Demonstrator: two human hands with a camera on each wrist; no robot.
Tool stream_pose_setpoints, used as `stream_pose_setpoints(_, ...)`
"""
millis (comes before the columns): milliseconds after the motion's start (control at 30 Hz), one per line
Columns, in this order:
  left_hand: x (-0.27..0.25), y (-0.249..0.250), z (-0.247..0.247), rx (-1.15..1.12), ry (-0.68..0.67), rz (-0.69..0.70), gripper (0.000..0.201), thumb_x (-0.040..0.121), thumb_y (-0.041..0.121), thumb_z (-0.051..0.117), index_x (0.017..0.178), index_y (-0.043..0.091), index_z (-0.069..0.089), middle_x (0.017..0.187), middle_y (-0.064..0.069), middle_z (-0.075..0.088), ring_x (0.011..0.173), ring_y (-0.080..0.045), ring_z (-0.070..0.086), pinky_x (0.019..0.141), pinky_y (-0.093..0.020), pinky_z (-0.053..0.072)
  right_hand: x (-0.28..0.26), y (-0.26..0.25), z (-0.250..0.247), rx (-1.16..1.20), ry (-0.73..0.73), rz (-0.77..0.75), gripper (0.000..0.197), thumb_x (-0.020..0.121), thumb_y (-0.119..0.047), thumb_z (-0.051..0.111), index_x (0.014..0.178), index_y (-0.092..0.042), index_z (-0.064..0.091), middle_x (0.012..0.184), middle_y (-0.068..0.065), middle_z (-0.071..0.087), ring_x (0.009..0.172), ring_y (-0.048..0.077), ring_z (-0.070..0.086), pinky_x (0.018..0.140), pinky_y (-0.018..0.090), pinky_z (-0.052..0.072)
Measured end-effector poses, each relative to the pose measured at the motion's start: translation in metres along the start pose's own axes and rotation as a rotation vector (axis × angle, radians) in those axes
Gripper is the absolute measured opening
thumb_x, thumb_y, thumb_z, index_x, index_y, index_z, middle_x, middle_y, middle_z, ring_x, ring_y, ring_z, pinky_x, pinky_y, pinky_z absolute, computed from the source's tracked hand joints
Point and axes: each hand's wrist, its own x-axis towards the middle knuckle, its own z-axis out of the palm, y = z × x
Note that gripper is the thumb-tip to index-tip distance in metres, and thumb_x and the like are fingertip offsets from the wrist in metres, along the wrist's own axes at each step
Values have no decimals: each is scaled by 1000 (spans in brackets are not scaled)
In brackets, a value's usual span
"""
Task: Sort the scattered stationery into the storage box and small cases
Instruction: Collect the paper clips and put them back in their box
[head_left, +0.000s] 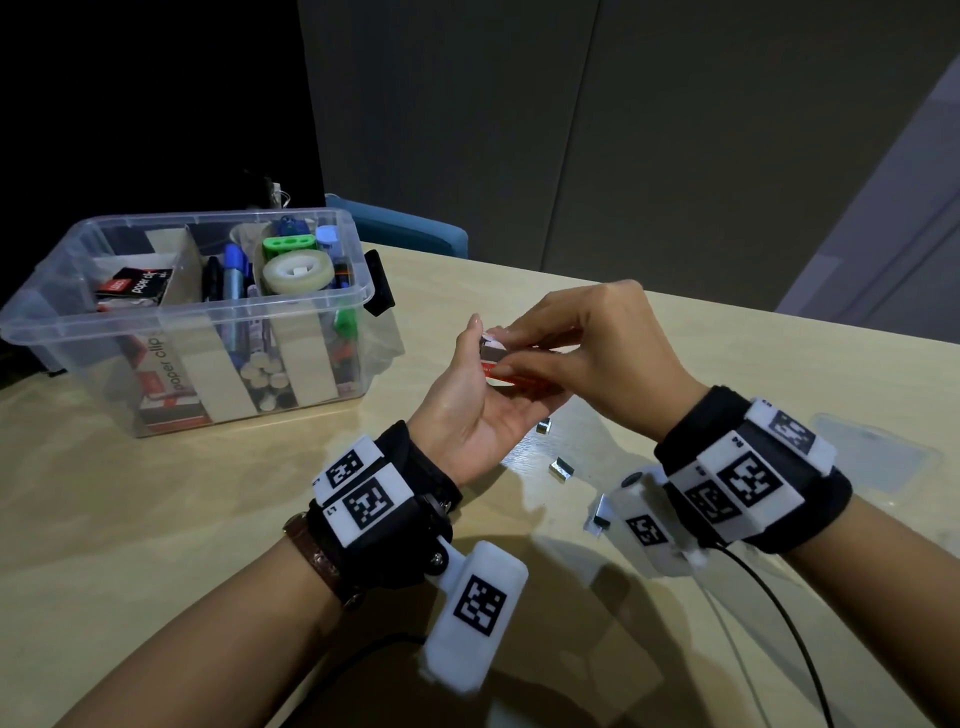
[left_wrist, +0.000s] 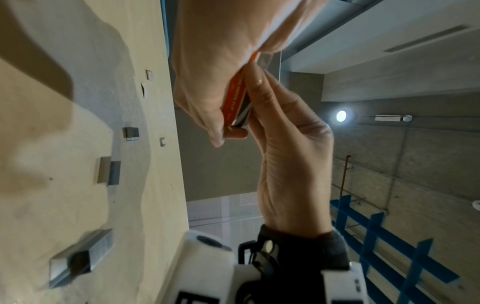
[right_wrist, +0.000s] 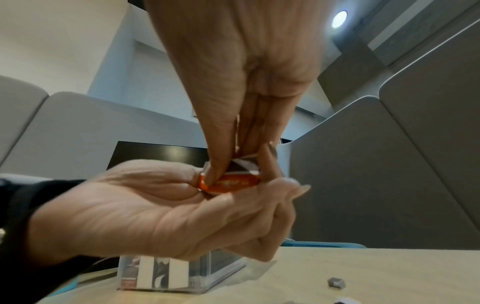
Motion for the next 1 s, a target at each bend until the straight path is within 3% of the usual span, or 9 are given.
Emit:
stream_pose_setpoints(67,0,0,0,-17,35,1,53,100,48,40,121,2,55,91,-20,66,80,-29,71,87,-47,55,-4,0,0,-107,-30,-12,25,75,-34,80,96,-23,79,89,-9,75,77,10,69,69,40,56)
stream_pose_setpoints(133,0,1,-1,-38,58,-14,45,101,46,38,94,5,55,67,-16,63,46,-23,60,82,-44,52,-7,-4,-1,-276,-58,-29,26,77,-38,78,100,-28,78,89,-9,74,74,16,67,64,40,53)
stream_pose_setpoints(167,0,1,-1,-35,63,-28,45,102,46,36,84,8,53,62,-15,61,43,-20,55,84,-43,51,-8,-6,-1,-353,-67,-37,25,78,-39,77,102,-30,77,87,-8,73,72,19,66,62,39,51)
stream_pose_setpoints(300,8,3,-10,17,77,-65,51,101,52,32,74,16,58,70,-10,63,81,-16,50,113,-44,34,-12,-14,7,-613,-94,-96,15,85,-31,73,96,-21,74,73,-2,65,60,28,61,51,34,46)
stream_pose_setpoints(433,10,6,-14,141,46,-95,53,100,57,20,90,26,62,79,-1,73,102,-15,61,118,-53,10,-16,-14,15,-678,-46,-160,18,78,-15,80,94,-9,73,65,3,61,48,28,57,43,23,33)
stream_pose_setpoints(600,6,9,-9,237,11,-108,69,98,61,19,68,25,70,79,0,69,93,-13,60,104,-49,30,-15,-6,10,-560,-4,-271,25,89,-15,59,109,-6,70,77,7,61,61,27,55,46,38,48)
stream_pose_setpoints(733,3,13,-5,181,11,-93,62,97,62,25,103,15,64,112,-11,60,109,-20,55,100,-37,39,-14,-4,5,-489,37,-322,35,92,-14,56,126,-8,64,90,8,63,71,27,57,54,41,51)
stream_pose_setpoints(867,-3,18,-1,175,-20,-68,41,93,59,45,98,24,66,112,-15,60,120,-27,55,105,-37,39,-12,-3,-8,-343,59,-334,51,87,-4,62,137,-13,56,94,5,64,77,20,59,64,36,52)
stream_pose_setpoints(1000,-7,23,0,162,-31,-44,44,85,53,60,120,26,62,113,-20,61,109,-29,59,94,-33,46,-8,4,-21,-93,82,-255,46,90,-3,66,134,-13,58,102,3,65,91,12,64,78,28,56)
